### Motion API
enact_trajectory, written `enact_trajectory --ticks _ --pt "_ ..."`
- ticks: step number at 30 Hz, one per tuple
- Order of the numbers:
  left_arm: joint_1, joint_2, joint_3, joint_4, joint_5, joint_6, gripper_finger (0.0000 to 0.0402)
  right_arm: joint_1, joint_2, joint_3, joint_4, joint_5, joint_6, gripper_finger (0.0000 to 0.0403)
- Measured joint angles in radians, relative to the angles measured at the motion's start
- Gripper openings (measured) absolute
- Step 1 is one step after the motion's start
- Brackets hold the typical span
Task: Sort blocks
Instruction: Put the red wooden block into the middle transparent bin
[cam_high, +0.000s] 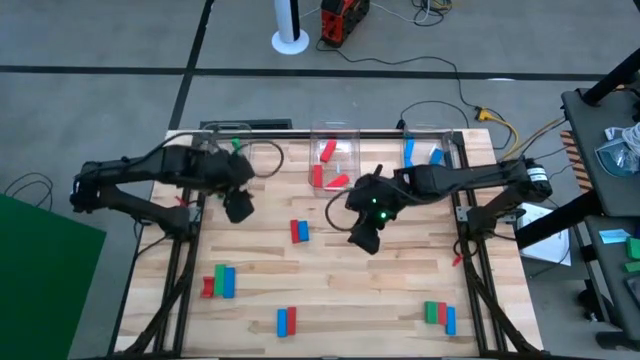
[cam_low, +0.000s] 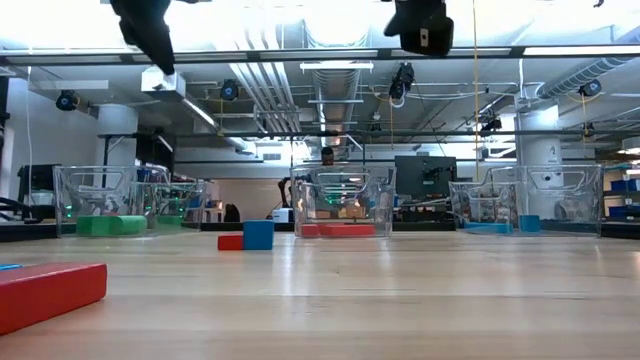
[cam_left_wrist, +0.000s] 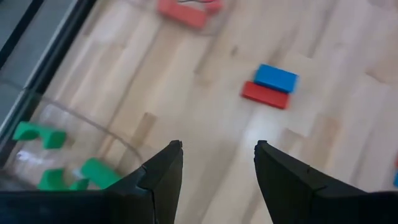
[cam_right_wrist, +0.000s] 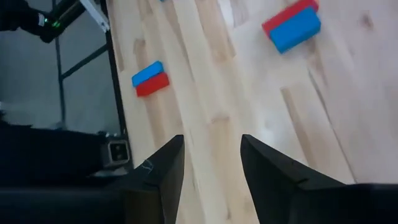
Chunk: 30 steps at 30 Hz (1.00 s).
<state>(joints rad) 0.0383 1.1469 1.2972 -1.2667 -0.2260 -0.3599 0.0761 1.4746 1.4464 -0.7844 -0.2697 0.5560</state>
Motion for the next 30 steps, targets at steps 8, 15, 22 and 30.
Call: enact_trajectory --ticks 8,15,22,30 --pt "-0.178 0.003 0.0 0.046 0.0 -0.018 0.0176 0.099 0.0 0.0 0.137 0.123 0.02 0.0137" --pt "-0.273 0.003 0.0 0.082 -0.001 -0.06 0.0176 0.194 0.0 0.0 0.277 0.3 0.022 0.014" --pt "-0.336 0.013 0.0 0.166 -0.001 -0.199 0.0176 0.268 0.041 0.014 0.352 0.408 0.019 0.0145" --pt "-0.509 0.045 0.0 0.211 0.0 -0.462 0.0176 0.315 0.186 0.115 0.356 0.432 -0.035 0.0146"
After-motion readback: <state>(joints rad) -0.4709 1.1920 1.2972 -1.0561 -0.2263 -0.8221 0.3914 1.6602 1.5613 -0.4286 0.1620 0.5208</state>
